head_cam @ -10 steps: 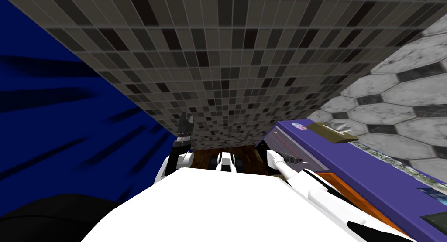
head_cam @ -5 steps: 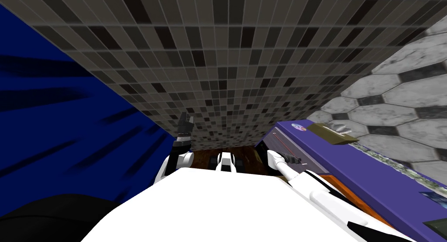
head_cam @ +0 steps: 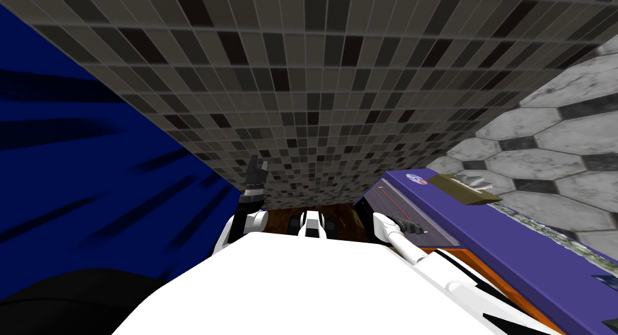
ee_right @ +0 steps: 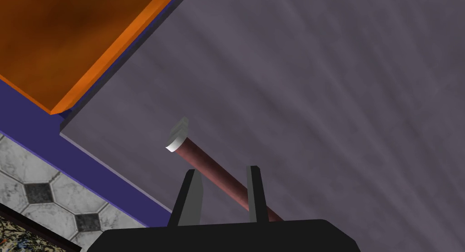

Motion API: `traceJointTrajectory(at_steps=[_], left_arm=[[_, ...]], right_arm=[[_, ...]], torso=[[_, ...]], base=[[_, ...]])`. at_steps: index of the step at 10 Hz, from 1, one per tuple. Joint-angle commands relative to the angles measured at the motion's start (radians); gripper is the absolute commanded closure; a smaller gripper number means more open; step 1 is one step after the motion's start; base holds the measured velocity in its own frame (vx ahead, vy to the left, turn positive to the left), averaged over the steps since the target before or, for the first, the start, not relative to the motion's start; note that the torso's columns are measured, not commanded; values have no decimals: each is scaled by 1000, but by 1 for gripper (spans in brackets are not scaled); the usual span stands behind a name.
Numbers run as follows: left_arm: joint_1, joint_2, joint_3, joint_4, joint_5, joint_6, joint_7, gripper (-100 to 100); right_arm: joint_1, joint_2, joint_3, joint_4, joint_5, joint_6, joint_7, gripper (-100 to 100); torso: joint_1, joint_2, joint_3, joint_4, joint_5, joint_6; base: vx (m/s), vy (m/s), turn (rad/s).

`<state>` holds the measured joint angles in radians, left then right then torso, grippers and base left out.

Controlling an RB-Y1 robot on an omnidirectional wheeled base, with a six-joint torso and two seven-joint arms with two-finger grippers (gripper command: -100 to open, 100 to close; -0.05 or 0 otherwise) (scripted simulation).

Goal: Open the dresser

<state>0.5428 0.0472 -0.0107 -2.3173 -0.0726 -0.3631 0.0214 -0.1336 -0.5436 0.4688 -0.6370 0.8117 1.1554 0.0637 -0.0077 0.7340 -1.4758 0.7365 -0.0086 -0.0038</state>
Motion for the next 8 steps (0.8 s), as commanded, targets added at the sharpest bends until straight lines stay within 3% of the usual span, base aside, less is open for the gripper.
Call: traceJointTrajectory(at_steps=[1, 2, 5, 6, 8], left_arm=[[0, 0, 0, 0, 0, 0, 0, 0], [0, 0, 0, 0, 0, 0, 0, 0], [0, 0, 0, 0, 0, 0, 0, 0], [0, 0, 0, 0, 0, 0, 0, 0], [0, 0, 0, 0, 0, 0, 0, 0]], right_arm=[[53, -6, 8, -77, -3, 16, -18, 100], [95, -22, 11, -103, -9, 42, -19, 100], [106, -22, 11, -144, -9, 42, -19, 100], [152, -38, 14, -169, -14, 67, -20, 100], [158, -38, 14, -212, -14, 67, -20, 100]], torso=[[0, 0, 0, -1, -1, 1], [-1, -1, 0, 0, -1, -1], [-3, 1, 1, 0, -2, -1], [-4, 1, 1, 1, -2, -2], [-1, -1, -1, -1, -1, 1]], base=[[44, 37, -4], [61, 47, 39], [23, 23, -3], [37, 18, 60], [32, 22, -3]])
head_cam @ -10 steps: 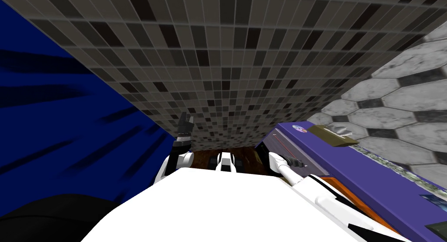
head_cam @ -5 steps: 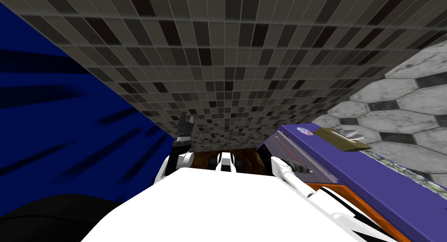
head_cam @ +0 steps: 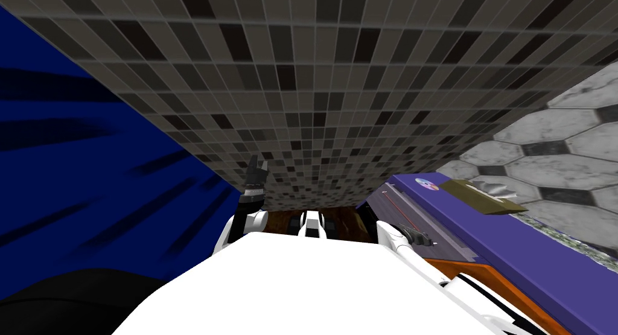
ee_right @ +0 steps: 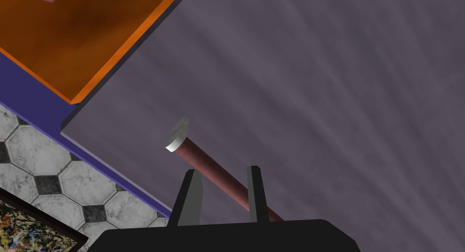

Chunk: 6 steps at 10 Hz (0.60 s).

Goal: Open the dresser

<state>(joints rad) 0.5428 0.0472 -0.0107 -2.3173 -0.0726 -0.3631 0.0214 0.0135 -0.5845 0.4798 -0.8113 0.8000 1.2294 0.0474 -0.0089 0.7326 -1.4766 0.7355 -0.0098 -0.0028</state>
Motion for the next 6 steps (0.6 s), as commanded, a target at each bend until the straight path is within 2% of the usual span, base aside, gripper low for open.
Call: traceJointTrajectory(at_steps=[1, 2, 4, 5, 6], left_arm=[[0, 0, 0, 0, 0, 0, 0, 0], [0, 0, 0, 0, 0, 0, 0, 0], [0, 0, 0, 0, 0, 0, 0, 0], [0, 0, 0, 0, 0, 0, 0, 0], [0, 0, 0, 0, 0, 0, 0, 0]], right_arm=[[63, -13, 5, -92, -8, 19, -5, 100], [100, -30, 8, -135, -13, 44, -7, 100], [115, -30, 8, -173, -13, 44, -7, 100], [160, -46, 11, -197, -18, 70, -8, 100], [167, -46, 11, -224, -18, 70, -8, 100]], torso=[[0, 1, 1, 1, 1, -2], [2, 1, 1, 1, 1, -1], [2, 0, 0, 1, 1, -1], [-1, 1, 1, 2, 1, -3], [0, 2, 1, 2, 1, -1]], base=[[37, 37, 45], [73, 67, 61], [54, 41, -18], [46, 25, 58], [42, 22, 13]])
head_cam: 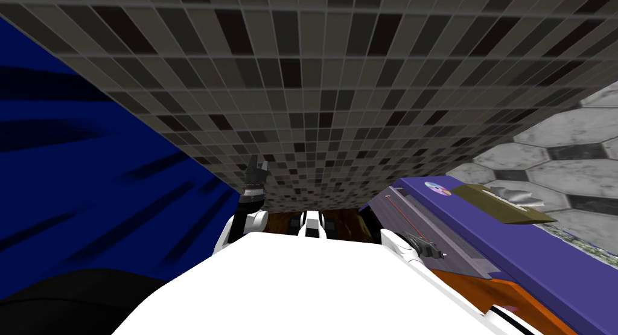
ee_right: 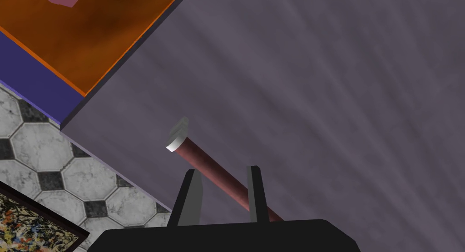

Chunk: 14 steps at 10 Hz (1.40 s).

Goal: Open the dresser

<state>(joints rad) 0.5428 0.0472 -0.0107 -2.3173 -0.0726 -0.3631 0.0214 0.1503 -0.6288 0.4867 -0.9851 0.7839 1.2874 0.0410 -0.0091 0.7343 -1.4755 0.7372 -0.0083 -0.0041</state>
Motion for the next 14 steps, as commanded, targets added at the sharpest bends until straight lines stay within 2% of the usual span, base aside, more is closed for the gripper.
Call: traceJointTrajectory(at_steps=[1, 2, 4, 5, 6, 7, 8, 11, 12, 14], left_arm=[[0, 0, 0, 0, 0, 0, 0, 0], [0, 0, 0, 0, 0, 0, 0, 0], [0, 0, 0, 0, 0, 0, 0, 0], [0, 0, 0, 0, 0, 0, 0, 0], [0, 0, 0, 0, 0, 0, 0, 0], [0, 0, 0, 0, 0, 0, 0, 0], [0, 0, 0, 0, 0, 0, 0, 0], [0, 0, 0, 0, 0, 0, 0, 0], [0, 0, 0, 0, 0, 0, 0, 0], [0, 0, -1, 0, 0, 0, 0, 0]], right_arm=[[30, -1, 4, -67, -2, 12, -1, 100], [77, -17, 7, -90, -7, 37, -3, 100], [83, -17, 7, -135, -7, 37, -3, 100], [135, -34, 10, -167, -13, 63, -4, 100], [135, -34, 10, -195, -13, 63, -4, 100], [135, -34, 10, -202, -13, 63, -4, 100], [133, -35, 9, -182, -12, 66, -5, 100], [139, -28, 23, -220, -8, 88, 1, 100], [141, -73, -3, -236, -32, 76, 31, -100], [143, -125, -32, -281, -68, 59, 77, -100]], torso=[[1, 0, 0, 0, 0, 0], [0, 1, 1, 1, 0, -1], [3, 0, 0, 0, 1, 1], [2, 1, 0, 1, 1, -1], [3, 1, 0, 0, 2, 1], [3, 0, 0, 1, 2, 0], [2, 1, 1, 1, 2, -1], [9, 2, 2, 0, 1, 1], [7, 1, 1, 1, 2, 0], [3, 2, -1, 1, 6, 3]], base=[[13, 9, -18], [40, 33, 52], [36, 23, -5], [42, 32, 48], [44, 29, 9], [16, 13, -19], [-1, 7, -14], [-12, 155, -14], [-21, 131, -79], [-27, 64, -58]])
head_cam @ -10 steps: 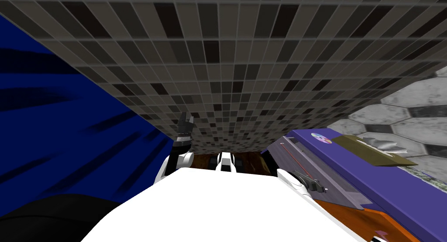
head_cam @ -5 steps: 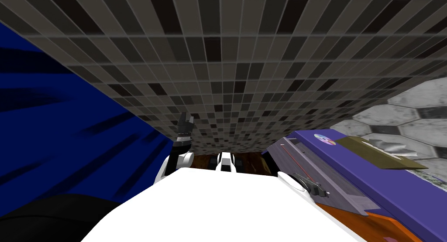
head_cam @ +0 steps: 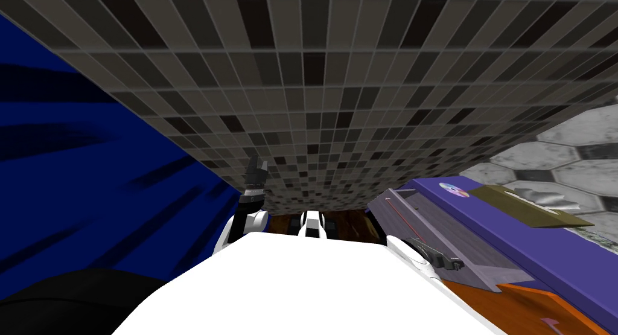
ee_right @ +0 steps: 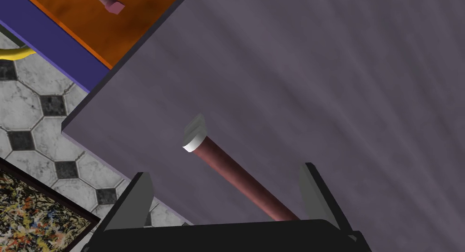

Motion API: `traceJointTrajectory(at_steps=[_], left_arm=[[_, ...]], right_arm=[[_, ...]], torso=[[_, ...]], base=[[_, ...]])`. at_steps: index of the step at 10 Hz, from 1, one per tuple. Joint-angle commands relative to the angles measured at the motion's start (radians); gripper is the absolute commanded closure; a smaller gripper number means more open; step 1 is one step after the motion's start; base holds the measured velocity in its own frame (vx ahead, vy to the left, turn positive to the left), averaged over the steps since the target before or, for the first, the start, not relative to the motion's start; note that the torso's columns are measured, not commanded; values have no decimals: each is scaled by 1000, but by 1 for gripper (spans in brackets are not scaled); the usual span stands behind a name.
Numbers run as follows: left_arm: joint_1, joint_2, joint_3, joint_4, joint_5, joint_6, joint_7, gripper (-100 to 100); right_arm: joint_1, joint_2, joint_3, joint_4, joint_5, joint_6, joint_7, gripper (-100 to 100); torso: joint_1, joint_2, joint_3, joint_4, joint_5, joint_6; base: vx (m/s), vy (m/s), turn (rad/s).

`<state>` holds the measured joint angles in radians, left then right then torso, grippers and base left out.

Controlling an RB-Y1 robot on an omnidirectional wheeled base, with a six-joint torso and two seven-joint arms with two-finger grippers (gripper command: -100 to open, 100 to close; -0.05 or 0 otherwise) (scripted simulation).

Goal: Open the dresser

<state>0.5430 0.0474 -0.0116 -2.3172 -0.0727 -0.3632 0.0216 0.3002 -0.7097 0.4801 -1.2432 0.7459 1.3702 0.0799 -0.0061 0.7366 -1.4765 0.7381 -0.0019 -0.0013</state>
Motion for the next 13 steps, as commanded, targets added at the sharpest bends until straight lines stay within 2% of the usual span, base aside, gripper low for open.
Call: traceJointTrajectory(at_steps=[1, 5, 7, 8, 13], left_arm=[[0, 0, 0, 0, 0, 0, 0, 0], [0, 0, 0, 0, 0, 0, 0, 0], [0, 0, 0, 0, 0, 0, 0, 0], [0, 0, 0, 0, 0, 0, 0, 0], [0, 0, 0, 0, 0, 0, 0, 0]], right_arm=[[-7, -62, -35, -38, -42, -30, 54, -100], [-5, -132, -73, -99, -91, -53, 115, -100], [-7, -119, -65, -82, -94, -65, 112, -100], [-5, -118, -64, -85, -97, -66, 116, 0], [-1, -104, -55, -84, -102, -75, 117, 0]], torso=[[3, 1, 0, 0, 2, 1], [15, 3, 0, 2, 11, 1], [19, 5, -1, 4, 16, 0], [18, 5, 0, 4, 14, 1], [11, 3, 0, 1, 7, 2]], base=[[-27, 56, -61], [-20, 58, -44], [-7, 23, -7], [0, 0, 0], [0, 0, 0]])
